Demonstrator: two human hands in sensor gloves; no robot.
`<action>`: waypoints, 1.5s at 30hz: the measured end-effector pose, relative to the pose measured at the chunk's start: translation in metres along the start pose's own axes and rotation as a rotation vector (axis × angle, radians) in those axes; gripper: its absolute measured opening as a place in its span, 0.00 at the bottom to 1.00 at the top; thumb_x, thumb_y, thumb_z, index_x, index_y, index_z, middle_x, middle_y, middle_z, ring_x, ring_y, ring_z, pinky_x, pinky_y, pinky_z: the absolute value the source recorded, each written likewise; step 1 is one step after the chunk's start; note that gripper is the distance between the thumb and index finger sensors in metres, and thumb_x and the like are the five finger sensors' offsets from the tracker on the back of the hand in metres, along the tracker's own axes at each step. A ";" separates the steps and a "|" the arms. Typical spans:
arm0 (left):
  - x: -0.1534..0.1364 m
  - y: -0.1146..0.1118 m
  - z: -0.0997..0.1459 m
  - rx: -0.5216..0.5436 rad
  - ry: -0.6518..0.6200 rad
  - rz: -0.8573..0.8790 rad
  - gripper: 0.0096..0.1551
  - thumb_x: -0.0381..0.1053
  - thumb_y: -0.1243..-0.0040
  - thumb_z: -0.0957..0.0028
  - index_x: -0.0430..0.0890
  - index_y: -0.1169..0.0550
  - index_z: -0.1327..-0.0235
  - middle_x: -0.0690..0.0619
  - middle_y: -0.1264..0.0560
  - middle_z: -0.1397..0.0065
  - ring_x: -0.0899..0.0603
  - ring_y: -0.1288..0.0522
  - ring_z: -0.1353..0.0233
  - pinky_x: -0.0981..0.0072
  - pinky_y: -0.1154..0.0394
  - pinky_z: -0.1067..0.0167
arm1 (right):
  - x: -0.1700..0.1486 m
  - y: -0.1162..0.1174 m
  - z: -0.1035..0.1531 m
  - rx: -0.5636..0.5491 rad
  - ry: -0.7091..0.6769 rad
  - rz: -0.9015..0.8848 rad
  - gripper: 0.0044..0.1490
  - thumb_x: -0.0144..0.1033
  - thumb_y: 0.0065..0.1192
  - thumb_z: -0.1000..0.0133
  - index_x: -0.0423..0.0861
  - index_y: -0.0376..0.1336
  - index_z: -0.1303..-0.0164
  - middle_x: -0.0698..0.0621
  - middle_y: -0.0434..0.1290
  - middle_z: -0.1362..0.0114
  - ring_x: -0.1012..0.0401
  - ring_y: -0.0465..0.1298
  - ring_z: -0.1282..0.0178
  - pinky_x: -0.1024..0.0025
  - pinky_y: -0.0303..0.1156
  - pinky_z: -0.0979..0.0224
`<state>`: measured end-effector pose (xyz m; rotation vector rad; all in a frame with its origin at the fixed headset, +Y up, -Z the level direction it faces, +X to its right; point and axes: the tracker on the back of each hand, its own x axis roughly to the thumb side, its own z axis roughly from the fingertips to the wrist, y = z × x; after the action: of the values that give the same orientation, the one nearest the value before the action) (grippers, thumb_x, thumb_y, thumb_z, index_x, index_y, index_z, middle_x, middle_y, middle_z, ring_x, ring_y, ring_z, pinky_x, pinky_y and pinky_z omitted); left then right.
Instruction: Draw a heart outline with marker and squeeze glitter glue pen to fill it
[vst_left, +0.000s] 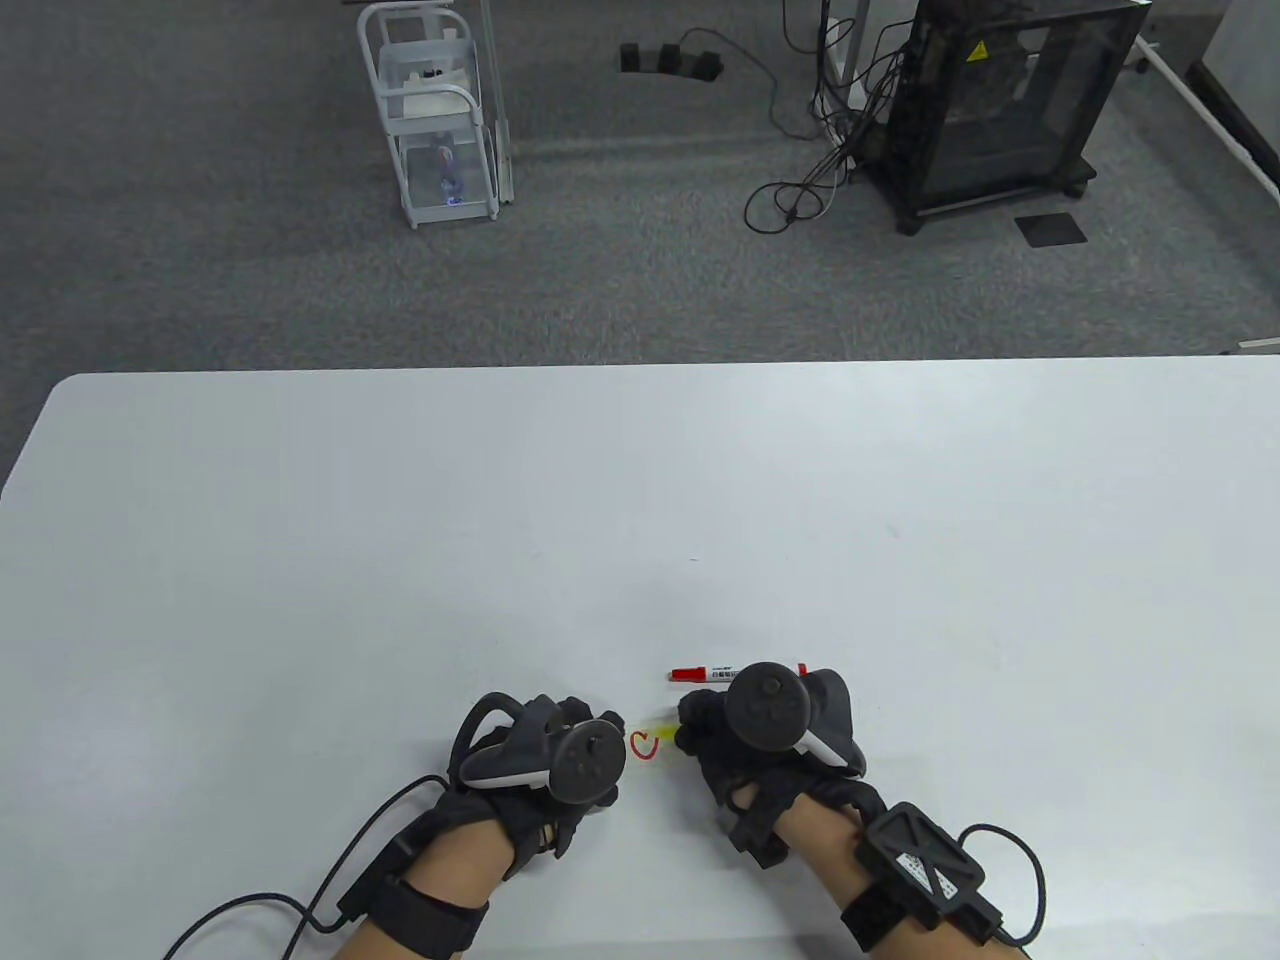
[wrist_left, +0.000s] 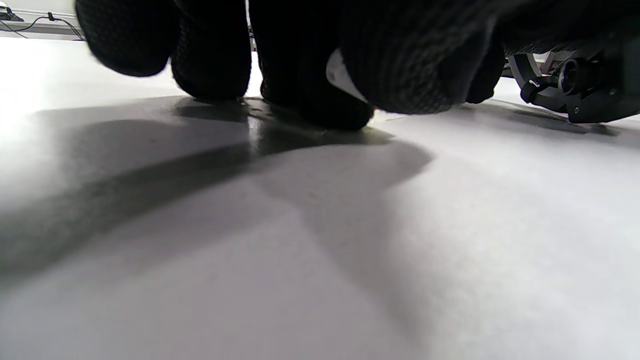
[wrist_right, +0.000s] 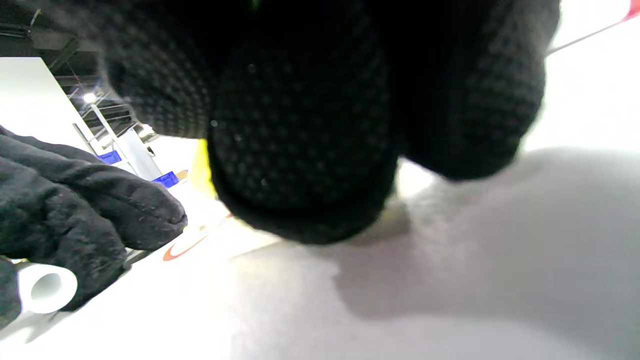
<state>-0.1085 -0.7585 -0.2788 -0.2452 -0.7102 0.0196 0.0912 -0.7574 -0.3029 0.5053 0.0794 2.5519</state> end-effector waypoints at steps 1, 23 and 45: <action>0.000 0.000 0.000 0.000 0.000 0.001 0.26 0.56 0.35 0.52 0.44 0.18 0.46 0.50 0.28 0.23 0.33 0.30 0.25 0.42 0.29 0.38 | 0.001 0.001 0.000 0.014 -0.008 0.001 0.29 0.40 0.71 0.52 0.37 0.74 0.46 0.46 0.86 0.57 0.65 0.88 0.72 0.68 0.88 0.63; 0.001 0.000 -0.001 -0.007 0.006 0.006 0.25 0.56 0.35 0.52 0.44 0.18 0.46 0.50 0.28 0.22 0.33 0.30 0.25 0.42 0.29 0.38 | 0.002 0.004 0.000 0.057 -0.001 0.003 0.29 0.41 0.73 0.52 0.38 0.74 0.46 0.46 0.86 0.56 0.64 0.88 0.71 0.66 0.87 0.62; 0.000 0.001 -0.001 -0.010 0.007 0.011 0.26 0.56 0.35 0.52 0.44 0.18 0.46 0.50 0.28 0.22 0.33 0.30 0.25 0.42 0.29 0.38 | 0.000 0.003 0.001 0.035 0.020 -0.011 0.30 0.41 0.72 0.51 0.36 0.74 0.45 0.44 0.86 0.55 0.63 0.89 0.71 0.66 0.87 0.62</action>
<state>-0.1080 -0.7581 -0.2795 -0.2583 -0.7021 0.0258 0.0898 -0.7600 -0.3009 0.4910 0.1343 2.5491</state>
